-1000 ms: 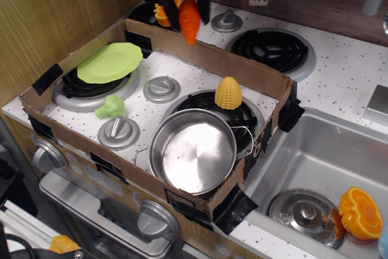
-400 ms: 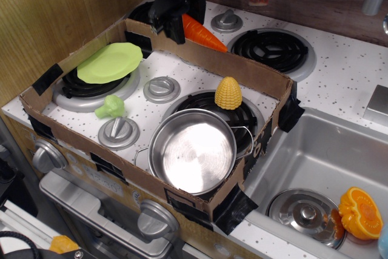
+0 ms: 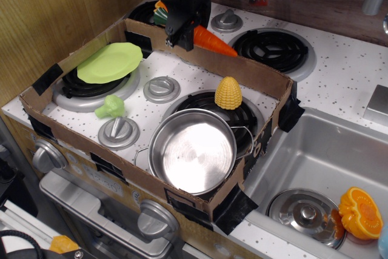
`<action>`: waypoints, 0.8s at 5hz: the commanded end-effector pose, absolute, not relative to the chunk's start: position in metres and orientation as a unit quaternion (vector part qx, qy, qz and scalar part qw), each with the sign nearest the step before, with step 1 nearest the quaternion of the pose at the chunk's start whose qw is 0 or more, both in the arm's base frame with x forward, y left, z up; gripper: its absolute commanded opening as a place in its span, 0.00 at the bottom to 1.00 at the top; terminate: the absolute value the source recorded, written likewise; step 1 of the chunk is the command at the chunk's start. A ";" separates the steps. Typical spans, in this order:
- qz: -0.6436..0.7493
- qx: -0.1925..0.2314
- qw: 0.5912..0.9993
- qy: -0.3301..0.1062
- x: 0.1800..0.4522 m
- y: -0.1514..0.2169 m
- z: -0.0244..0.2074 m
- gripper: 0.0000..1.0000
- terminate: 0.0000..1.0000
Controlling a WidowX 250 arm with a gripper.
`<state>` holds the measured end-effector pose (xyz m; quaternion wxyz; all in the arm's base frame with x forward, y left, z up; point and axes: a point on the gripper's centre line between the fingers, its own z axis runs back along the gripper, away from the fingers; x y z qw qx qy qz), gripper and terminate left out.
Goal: Take carrot off plate
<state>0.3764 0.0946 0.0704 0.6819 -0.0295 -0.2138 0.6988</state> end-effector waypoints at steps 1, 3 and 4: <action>0.687 -0.050 0.689 -0.226 0.381 0.101 0.070 0.00 0.00; 0.671 -0.093 0.701 -0.221 0.379 0.100 0.039 1.00 0.00; 0.665 -0.098 0.706 -0.221 0.380 0.099 0.034 1.00 0.00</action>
